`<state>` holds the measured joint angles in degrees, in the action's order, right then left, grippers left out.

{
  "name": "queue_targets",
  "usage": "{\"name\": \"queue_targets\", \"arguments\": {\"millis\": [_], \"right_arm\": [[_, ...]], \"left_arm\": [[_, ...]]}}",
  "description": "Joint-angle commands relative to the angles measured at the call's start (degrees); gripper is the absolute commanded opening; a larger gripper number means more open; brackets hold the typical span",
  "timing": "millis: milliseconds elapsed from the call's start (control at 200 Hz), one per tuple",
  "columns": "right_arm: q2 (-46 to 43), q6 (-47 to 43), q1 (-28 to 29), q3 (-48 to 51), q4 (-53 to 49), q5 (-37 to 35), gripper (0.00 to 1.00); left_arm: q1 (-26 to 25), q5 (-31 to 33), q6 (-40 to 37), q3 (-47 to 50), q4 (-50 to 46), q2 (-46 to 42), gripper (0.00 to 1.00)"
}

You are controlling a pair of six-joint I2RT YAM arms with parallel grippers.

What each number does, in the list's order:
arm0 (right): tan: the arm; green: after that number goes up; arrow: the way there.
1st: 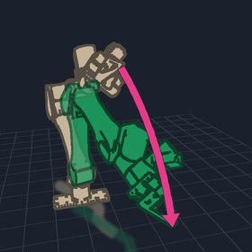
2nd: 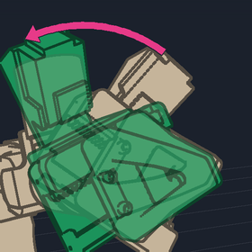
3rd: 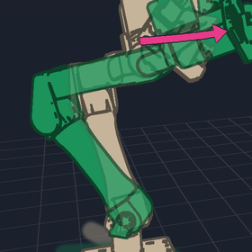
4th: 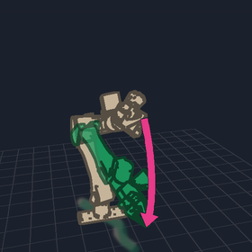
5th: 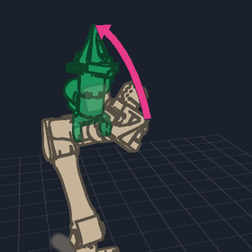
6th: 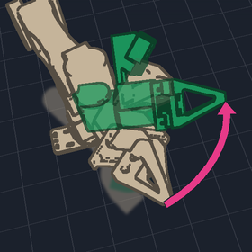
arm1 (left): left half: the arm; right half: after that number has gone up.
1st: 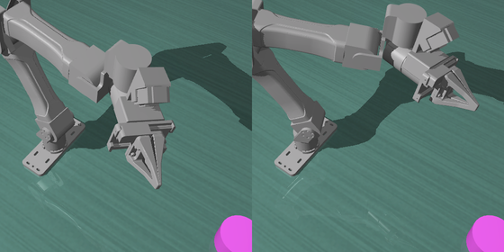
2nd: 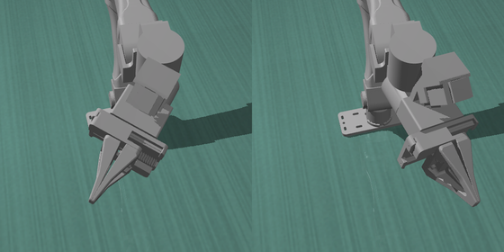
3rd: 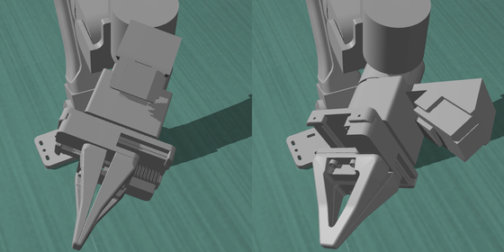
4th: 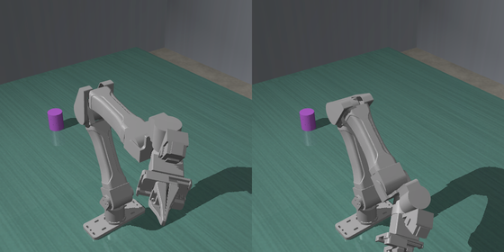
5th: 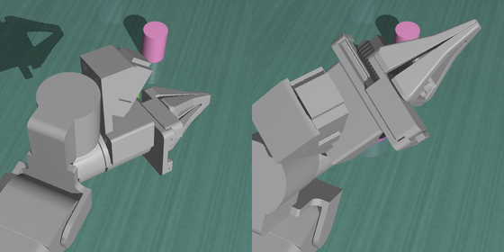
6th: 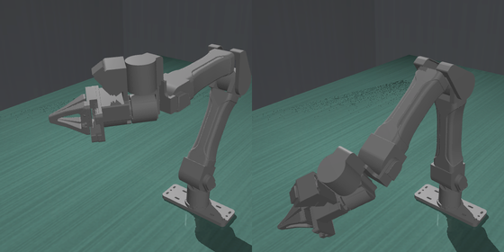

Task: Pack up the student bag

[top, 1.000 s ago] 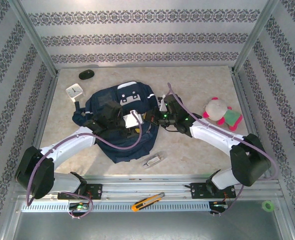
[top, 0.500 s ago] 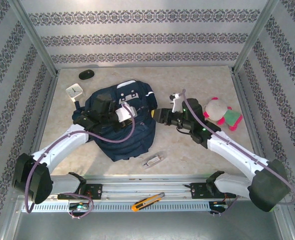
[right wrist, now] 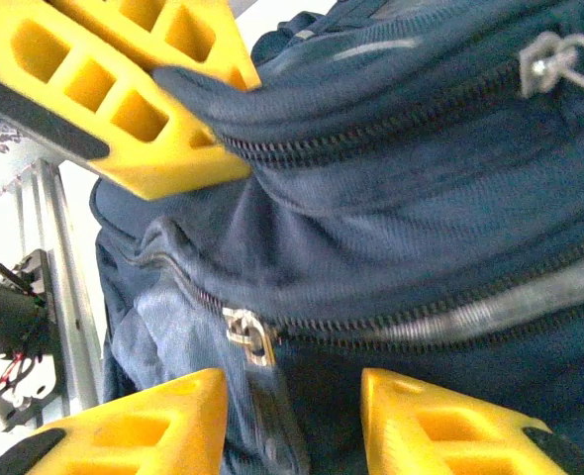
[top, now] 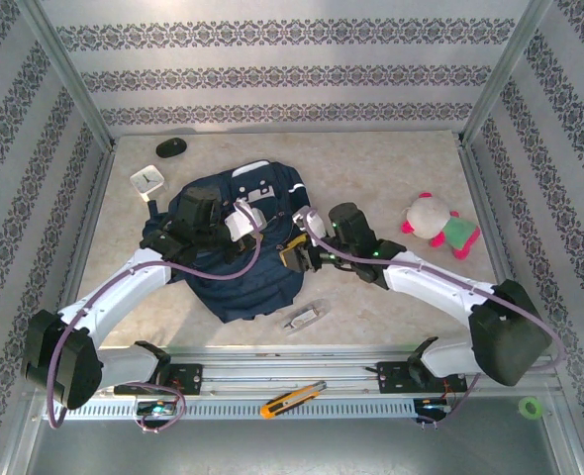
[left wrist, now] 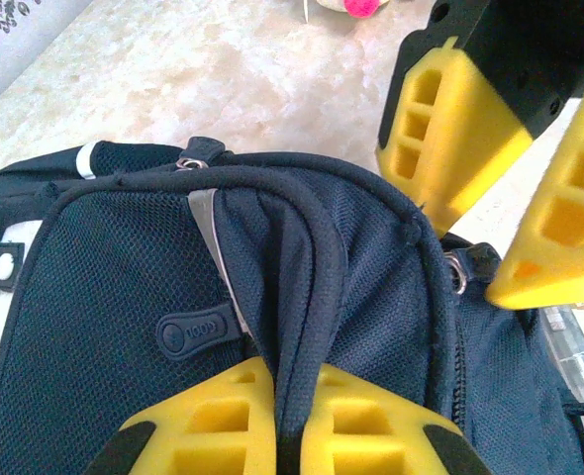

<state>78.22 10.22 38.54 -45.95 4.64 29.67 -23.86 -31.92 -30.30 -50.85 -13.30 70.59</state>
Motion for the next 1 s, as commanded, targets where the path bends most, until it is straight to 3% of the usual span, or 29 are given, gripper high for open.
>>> {"name": "queue_targets", "arguments": {"millis": [0, 180, 420, 769, 994], "right_arm": [[1.2, -2.5, 1.2, -2.4, 1.2, 0.6, 0.29], [-1.8, -3.6, 2.5, -2.3, -2.8, -5.0, 0.0], [-5.9, -3.4, 5.2, -1.1, -7.5, -12.6, 0.0], [0.4, -1.6, 13.4, -8.9, -8.1, -14.8, 0.0], [3.5, 0.2, 14.2, -11.6, -11.0, -13.5, 0.0]], "left_arm": [[0.7, -4.5, 2.5, -1.0, 7.8, -2.7, 0.0], [0.7, -0.9, 2.2, -1.1, 7.9, -2.2, 0.0], [0.7, 6.6, 5.9, -1.0, 10.8, -0.3, 0.0], [-0.6, 3.9, 14.5, -1.3, 16.3, 1.9, 0.0], [-1.5, 5.0, 15.7, -1.8, 16.7, 2.2, 0.0]]}}
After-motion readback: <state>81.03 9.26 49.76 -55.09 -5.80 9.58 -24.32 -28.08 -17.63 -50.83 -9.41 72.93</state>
